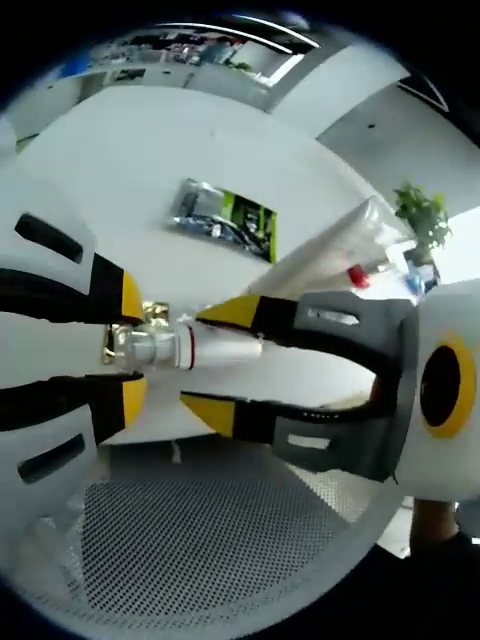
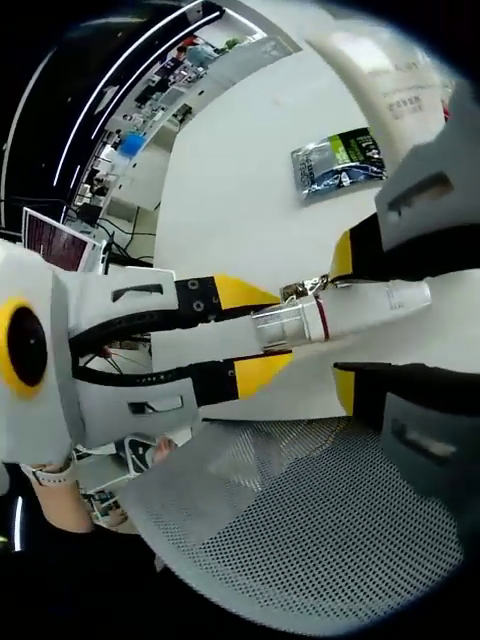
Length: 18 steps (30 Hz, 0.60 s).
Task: Arrange the skincare products in the storage area until every visible bottle or jar stands upright without overlapping.
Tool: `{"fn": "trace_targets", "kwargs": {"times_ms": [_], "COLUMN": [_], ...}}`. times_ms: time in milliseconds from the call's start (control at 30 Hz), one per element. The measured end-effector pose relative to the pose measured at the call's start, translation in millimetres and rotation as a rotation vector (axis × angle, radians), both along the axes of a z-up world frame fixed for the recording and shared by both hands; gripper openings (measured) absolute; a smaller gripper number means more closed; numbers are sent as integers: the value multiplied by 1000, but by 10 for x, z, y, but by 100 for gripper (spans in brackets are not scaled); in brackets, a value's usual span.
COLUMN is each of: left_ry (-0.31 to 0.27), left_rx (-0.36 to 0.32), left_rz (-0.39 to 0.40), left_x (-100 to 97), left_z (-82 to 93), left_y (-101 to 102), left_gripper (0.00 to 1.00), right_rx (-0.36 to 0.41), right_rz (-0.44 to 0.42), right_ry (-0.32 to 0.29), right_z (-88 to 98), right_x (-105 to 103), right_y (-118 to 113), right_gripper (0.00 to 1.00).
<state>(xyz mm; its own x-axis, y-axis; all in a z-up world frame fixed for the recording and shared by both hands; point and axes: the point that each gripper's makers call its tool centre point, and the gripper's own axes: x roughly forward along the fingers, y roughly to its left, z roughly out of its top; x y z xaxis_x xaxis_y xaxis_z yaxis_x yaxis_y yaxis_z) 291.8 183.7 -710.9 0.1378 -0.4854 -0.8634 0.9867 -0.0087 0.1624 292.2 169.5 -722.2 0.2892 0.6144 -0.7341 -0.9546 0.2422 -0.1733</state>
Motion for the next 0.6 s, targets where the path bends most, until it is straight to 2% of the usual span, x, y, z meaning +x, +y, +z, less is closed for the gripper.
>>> {"fn": "trace_targets", "kwargs": {"times_ms": [200, 267, 467, 600], "left_ry": [-13, -17, -20, -18], "left_rx": [47, 61, 96, 109], "left_rz": [-55, -73, -123, -147], "left_x": [-22, -30, -46, -81], "left_z": [-9, -14, -31, -14], "left_y": [7, 4, -6, -36], "left_gripper": [14, 14, 14, 14], "right_rx": [-24, -32, -50, -57], "right_rz": [19, 22, 35, 50], "right_ry": [2, 10, 12, 26], "right_z": [-32, -53, -82, -106], "right_x": [-10, -21, -46, -85], "right_y": [-1, -1, -13, -14], "right_gripper": [27, 29, 21, 21]}}
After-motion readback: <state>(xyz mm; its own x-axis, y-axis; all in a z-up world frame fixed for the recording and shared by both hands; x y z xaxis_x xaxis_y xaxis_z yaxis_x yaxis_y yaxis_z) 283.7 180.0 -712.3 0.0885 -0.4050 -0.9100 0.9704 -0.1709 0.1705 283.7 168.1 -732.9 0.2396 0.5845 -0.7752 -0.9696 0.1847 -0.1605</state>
